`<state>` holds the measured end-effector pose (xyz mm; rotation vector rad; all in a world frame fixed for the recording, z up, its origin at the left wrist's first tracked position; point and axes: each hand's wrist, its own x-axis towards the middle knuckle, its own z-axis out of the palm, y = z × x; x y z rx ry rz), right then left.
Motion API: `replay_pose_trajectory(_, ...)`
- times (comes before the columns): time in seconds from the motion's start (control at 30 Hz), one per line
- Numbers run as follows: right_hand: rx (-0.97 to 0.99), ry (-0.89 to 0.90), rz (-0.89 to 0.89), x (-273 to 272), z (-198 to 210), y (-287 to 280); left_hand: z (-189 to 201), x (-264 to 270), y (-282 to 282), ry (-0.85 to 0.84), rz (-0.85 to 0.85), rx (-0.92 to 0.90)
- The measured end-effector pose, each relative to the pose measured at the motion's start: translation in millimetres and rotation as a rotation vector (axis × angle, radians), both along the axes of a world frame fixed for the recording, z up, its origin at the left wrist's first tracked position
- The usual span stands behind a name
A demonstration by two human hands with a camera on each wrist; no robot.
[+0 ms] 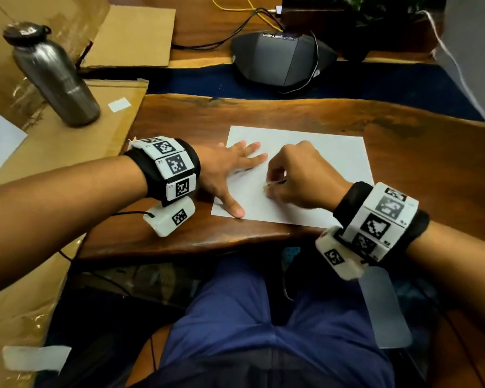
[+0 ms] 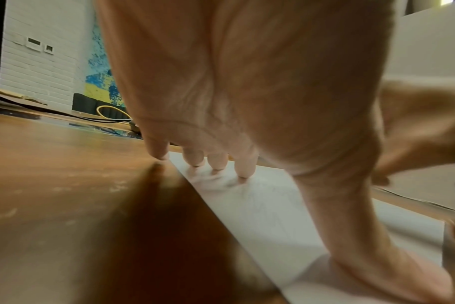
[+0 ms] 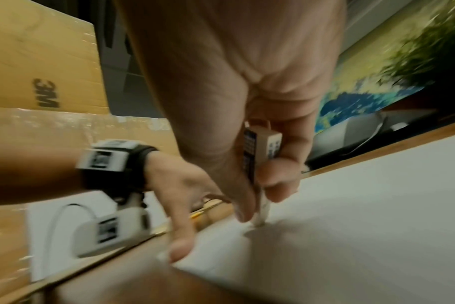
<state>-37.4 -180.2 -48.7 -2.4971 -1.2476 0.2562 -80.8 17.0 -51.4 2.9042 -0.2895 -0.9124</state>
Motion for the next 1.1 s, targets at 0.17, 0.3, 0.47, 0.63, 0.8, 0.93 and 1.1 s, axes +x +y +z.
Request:
replay_pose_trajectory(0.17,0.004,0.074,0.016,3,7,2,0,-1,0,0.002,0.001,-0.004)
replay_pose_trajectory(0.3,0.031,0.012,0.003,-2,2,6,1,1,0,0.015,-0.006,0.021)
replay_pose_trajectory(0.47,-0.008,0.07,0.012,6,10,7,0,2,0,0.024,-0.01,0.044)
replay_pose_trajectory(0.63,0.01,0.017,0.09,-11,5,10,2,-1,0,0.004,-0.008,0.027)
replay_pose_trajectory(0.8,-0.008,0.069,-0.007,12,13,11,-3,3,2,0.006,-0.029,0.047)
replay_pose_trajectory(0.93,-0.012,0.023,0.064,-4,6,14,-2,2,3,0.002,-0.025,0.028)
replay_pose_trajectory(1.1,-0.064,0.097,0.018,12,14,14,-2,2,1,0.0,-0.03,0.047)
